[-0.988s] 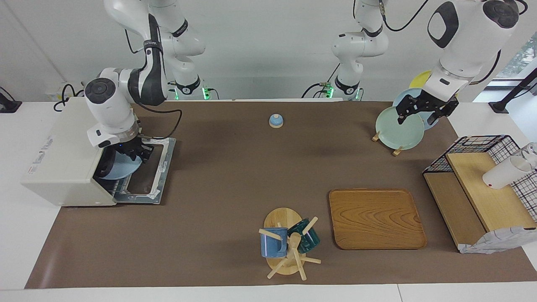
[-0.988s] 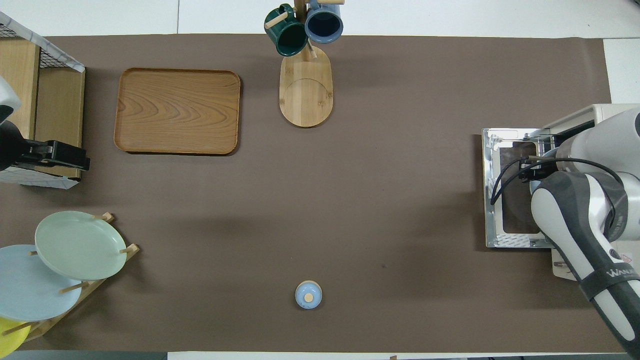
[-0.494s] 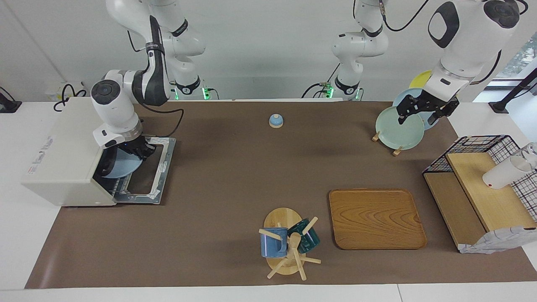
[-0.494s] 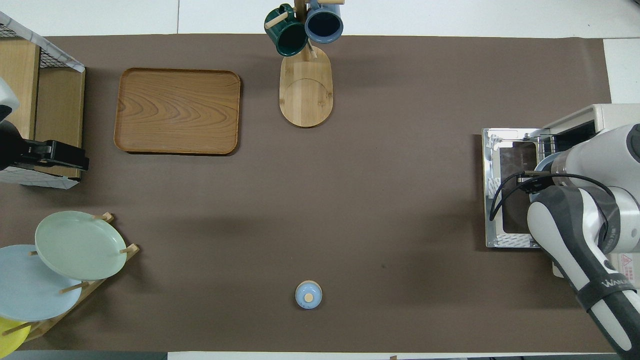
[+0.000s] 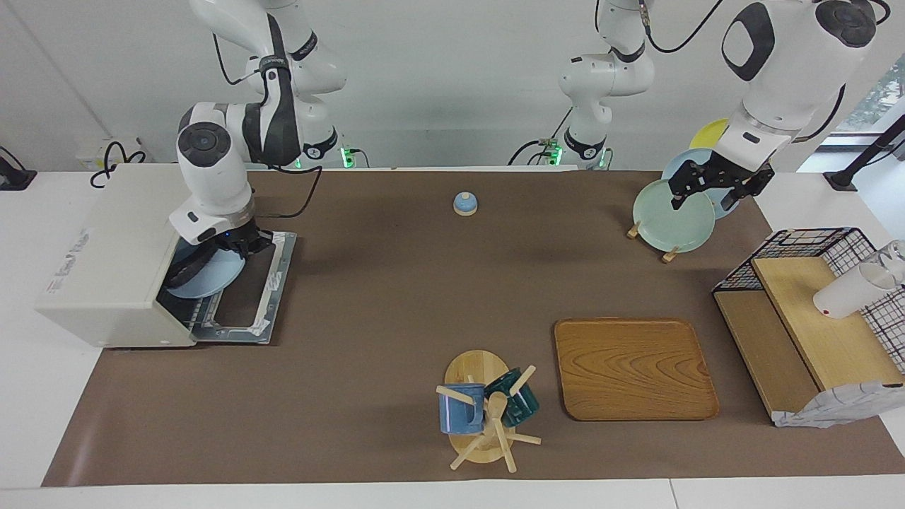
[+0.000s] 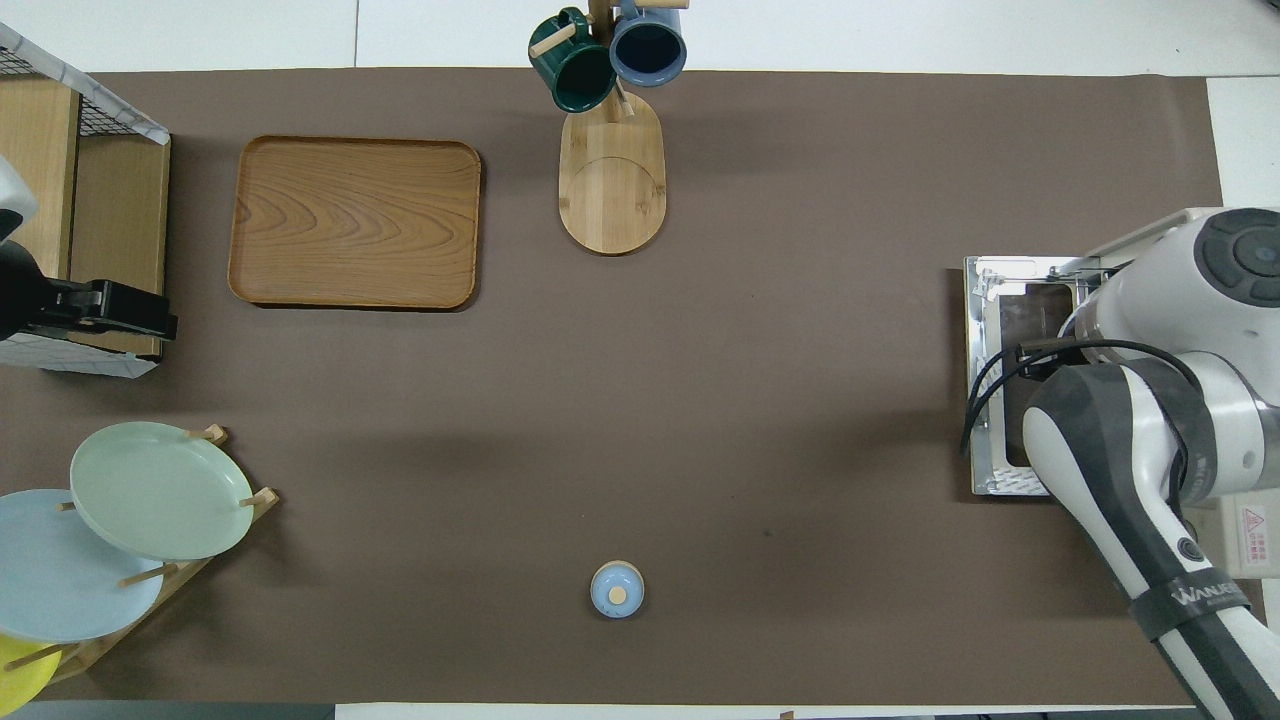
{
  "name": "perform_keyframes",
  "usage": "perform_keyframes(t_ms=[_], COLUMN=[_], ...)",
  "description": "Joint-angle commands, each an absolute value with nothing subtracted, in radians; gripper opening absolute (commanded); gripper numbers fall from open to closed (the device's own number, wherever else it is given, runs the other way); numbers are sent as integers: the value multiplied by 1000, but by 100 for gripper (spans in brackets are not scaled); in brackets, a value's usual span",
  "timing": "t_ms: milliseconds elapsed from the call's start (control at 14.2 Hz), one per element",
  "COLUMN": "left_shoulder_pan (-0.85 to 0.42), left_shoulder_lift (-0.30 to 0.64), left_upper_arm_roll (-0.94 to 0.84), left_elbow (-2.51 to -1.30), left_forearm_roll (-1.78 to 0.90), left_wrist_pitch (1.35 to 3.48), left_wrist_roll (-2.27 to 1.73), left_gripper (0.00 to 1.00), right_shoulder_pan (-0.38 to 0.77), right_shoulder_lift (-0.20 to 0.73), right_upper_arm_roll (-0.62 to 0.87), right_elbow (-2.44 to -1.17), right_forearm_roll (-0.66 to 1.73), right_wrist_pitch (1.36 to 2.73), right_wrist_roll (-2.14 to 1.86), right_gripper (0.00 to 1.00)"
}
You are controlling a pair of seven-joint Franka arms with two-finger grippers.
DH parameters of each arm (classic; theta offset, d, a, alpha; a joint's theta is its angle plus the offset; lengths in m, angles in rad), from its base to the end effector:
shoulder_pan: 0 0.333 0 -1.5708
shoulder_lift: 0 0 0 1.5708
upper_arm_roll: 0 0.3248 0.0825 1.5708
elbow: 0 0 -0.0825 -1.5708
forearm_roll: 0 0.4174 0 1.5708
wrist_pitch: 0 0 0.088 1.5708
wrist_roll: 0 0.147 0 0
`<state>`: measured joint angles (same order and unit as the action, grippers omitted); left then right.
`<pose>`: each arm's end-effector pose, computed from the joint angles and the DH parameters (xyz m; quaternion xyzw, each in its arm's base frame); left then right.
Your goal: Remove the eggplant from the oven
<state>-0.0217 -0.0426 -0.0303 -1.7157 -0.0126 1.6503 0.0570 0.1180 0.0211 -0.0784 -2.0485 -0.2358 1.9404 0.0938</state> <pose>0.5760 -0.0320 0.5515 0.9985 -0.0539 -0.0114 0.0057 0.5656 -0.0021 0.3743 0.9919 0.0226 -0.0568 0.1116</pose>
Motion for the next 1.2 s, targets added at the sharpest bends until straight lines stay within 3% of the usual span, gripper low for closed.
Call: perform_keyframes(t_ms=[0,353,494,705,846,1129], left_shoulder_pan=[-17,-15,-15,-12,-9,12], left_shoulder_lift=[-51,-49,-48,-48,-48,-49], left_upper_arm_roll=[-34,-31,-29,-29,-28,-28], left_elbow=[-1712,-1713,-1713,-1713,-1713,-1729], left_forearm_roll=[9,9,9,9,9,9], left_wrist_pitch=[1646,1680,1684,1693,1707,1736], left_wrist_roll=[48,51,51,52,52,57], left_gripper=[100,100,100,100,100,100], right_shoulder_pan=[193,414,512,636,725,762], right_shoulder_lift=[67,161,260,493,589,669], right_upper_arm_roll=[-74,-68,-64,-55,-51,1], right_elbow=[-1944,-1746,-1611,-1328,-1260,-1258], right_forearm_roll=[-252,-224,-169,-117,-111,-80], right_wrist_pitch=[1868,1720,1674,1600,1655,1824], right_wrist_roll=[103,346,479,688,795,909], right_gripper=[0,0,0,0,0,0])
